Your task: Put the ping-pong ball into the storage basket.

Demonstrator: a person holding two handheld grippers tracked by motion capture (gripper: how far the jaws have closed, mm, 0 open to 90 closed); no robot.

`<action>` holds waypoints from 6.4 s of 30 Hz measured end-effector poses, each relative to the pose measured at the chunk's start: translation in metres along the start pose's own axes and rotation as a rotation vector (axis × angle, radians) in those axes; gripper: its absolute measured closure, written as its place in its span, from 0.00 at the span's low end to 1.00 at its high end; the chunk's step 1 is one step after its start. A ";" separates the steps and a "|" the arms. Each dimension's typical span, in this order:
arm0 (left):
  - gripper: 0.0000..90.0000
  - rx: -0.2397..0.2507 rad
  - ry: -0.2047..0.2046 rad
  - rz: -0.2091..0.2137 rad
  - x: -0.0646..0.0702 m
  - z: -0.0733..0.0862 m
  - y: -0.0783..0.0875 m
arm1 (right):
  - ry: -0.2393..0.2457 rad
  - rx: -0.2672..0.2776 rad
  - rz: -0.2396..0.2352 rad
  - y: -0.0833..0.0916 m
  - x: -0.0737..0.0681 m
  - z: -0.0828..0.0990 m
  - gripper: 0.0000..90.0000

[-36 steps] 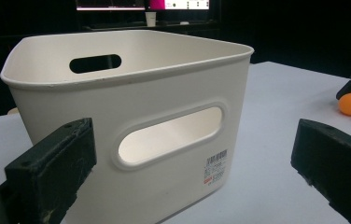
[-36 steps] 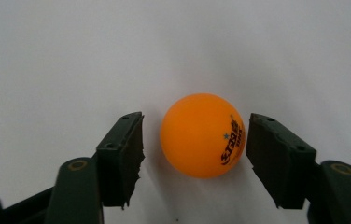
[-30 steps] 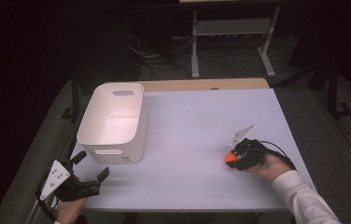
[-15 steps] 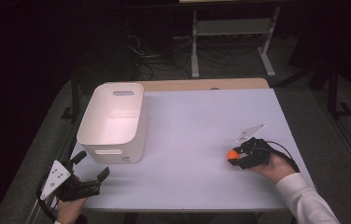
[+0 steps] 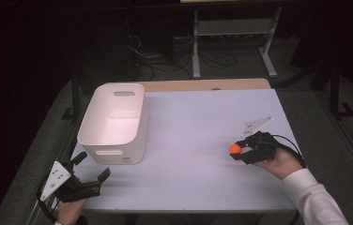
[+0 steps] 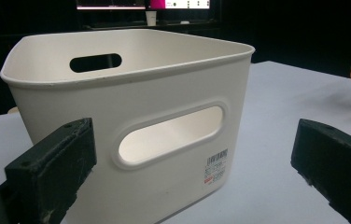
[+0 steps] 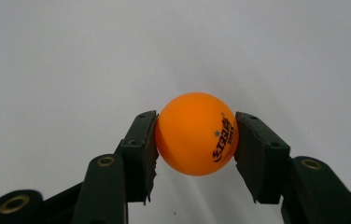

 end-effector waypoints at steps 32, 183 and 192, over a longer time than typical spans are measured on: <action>0.00 0.002 -0.005 -0.002 0.000 0.000 0.000 | 0.021 0.069 0.016 0.035 0.010 -0.054 0.55; 0.00 0.027 0.013 0.015 0.001 -0.003 0.002 | 0.324 0.101 -0.165 -0.039 -0.070 -0.275 0.55; 0.00 0.026 0.015 0.015 0.001 -0.002 0.002 | 0.322 0.092 -0.166 -0.047 -0.072 -0.278 0.55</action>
Point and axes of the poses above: each handheld gripper's, and its own axes: y roughly backward along the jaws, z roughly out of its underside, x roughly to its right, the point moved 8 cm from there along -y, roughly forward along the jaws, and after that the axes turned 5 degrees about z, right-handed, at the moved point
